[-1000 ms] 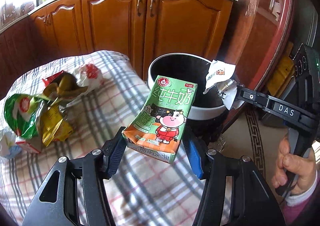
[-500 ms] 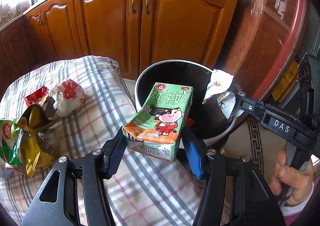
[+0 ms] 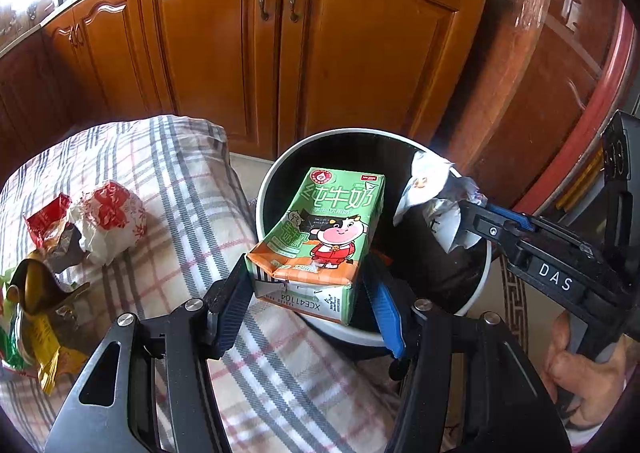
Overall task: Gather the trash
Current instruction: 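Lower the milk carton and white wrapper into the bin and open both tools, then grasp the white foam net with the left tool while the right tool grasps a green pouch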
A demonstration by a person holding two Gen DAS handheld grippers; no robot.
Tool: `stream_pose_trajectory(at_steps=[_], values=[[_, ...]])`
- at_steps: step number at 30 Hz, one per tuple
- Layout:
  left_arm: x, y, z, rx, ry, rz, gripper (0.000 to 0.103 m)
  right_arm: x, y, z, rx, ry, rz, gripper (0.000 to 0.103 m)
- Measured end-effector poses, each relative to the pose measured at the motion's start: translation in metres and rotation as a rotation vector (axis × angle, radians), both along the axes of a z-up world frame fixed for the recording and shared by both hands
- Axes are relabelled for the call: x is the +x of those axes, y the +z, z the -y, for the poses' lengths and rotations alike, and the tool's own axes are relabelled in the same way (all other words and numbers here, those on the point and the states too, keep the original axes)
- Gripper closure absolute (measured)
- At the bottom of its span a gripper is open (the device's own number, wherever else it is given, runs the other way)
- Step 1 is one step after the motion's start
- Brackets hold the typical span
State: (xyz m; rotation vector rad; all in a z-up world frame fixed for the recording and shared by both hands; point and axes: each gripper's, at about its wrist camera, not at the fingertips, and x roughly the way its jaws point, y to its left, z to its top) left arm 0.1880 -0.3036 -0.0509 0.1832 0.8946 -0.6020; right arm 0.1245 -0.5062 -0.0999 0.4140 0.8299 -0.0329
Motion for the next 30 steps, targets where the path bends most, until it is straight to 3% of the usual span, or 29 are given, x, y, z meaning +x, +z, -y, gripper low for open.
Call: stream_pose_trajectory(at_steps=[1,3,5,9,11,17,21,30], values=[[0.001,-0.001,0.001,0.008,0.001,-0.007,0.047,0.001,-0.001,0.000,-0.007,0.000,-0.006,0.071],[0.001,-0.002,0.000,0.002,-0.007,-0.019,0.043,0.005,-0.002,0.000,-0.013,-0.001,-0.020,0.053],[-0.001,-0.002,-0.005,-0.008,-0.002,-0.024,0.024,0.002,-0.002,0.001,0.001,-0.006,-0.013,0.036],[-0.015,-0.001,-0.024,-0.048,0.015,-0.024,0.023,-0.005,0.000,0.000,0.020,-0.026,0.009,0.029],[-0.023,-0.001,-0.036,-0.062,0.024,-0.022,0.022,-0.013,0.002,-0.003,0.046,-0.035,0.029,0.021],[-0.055,-0.008,-0.095,-0.102,0.079,-0.018,0.021,-0.033,0.004,-0.026,0.127,-0.039,0.065,0.010],[-0.070,-0.011,-0.138,-0.100,0.135,-0.020,0.021,-0.041,0.010,-0.051,0.190,-0.009,0.073,0.009],[-0.083,-0.006,-0.238,-0.112,0.322,0.020,0.021,-0.036,0.022,-0.137,0.221,0.161,0.078,0.007]])
